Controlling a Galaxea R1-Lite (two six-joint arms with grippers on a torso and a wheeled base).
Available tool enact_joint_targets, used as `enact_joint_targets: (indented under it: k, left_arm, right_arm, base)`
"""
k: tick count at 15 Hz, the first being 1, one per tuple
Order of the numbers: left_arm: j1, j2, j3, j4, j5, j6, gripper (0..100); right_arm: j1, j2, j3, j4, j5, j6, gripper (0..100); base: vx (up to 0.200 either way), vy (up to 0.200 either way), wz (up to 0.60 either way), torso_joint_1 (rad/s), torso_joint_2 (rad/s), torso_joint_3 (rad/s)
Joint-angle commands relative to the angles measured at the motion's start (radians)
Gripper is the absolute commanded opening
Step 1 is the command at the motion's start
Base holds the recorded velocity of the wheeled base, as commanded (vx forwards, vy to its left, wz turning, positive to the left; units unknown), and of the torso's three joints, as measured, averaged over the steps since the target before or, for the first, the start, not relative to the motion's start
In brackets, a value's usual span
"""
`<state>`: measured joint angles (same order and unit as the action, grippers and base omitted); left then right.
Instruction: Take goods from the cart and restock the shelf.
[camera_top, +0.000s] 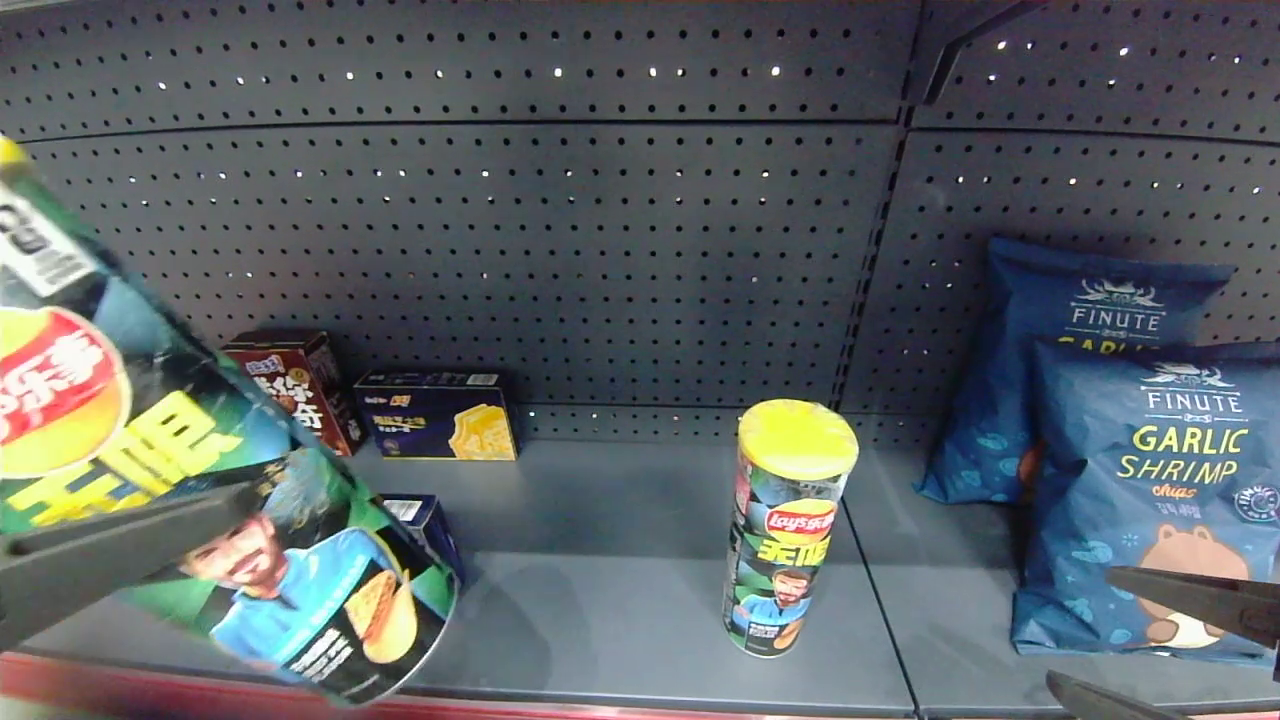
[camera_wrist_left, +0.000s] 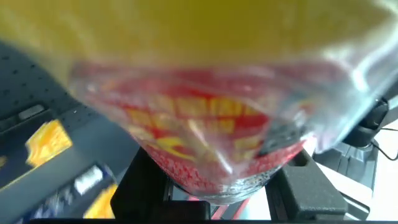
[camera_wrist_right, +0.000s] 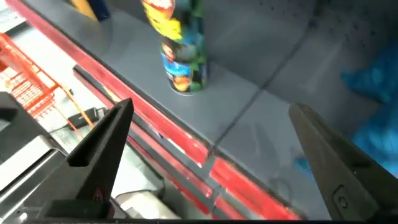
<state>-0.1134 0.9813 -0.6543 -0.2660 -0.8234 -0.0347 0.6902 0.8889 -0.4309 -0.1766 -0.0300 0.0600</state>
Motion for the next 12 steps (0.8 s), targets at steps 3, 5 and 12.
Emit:
enact_joint_targets:
  k: [3, 5, 12]
  left_arm:
    - [-0.118, 0.32, -0.064, -0.19, 0.036, -0.001, 0]
    - [-0.141, 0.378, -0.093, -0.216, 0.036, 0.001, 0]
    - [-0.189, 0.56, -0.202, -0.203, 0.129, 0.162, 0]
  right_arm:
    - [0.008, -0.008, 0.026, 0.003, -0.013, 0.001, 100]
    - [0.029, -0.002, 0.035, 0.002, -0.011, 0.003, 100]
    - [0.038, -0.004, 0.029, 0.0, -0.013, 0.003, 100]
  base:
    - [0.0, 0.0, 0.0, 0.0, 0.0, 0.0]
    - [0.0, 0.0, 0.0, 0.0, 0.0, 0.0]
    - [0.0, 0.0, 0.0, 0.0, 0.0, 0.0]
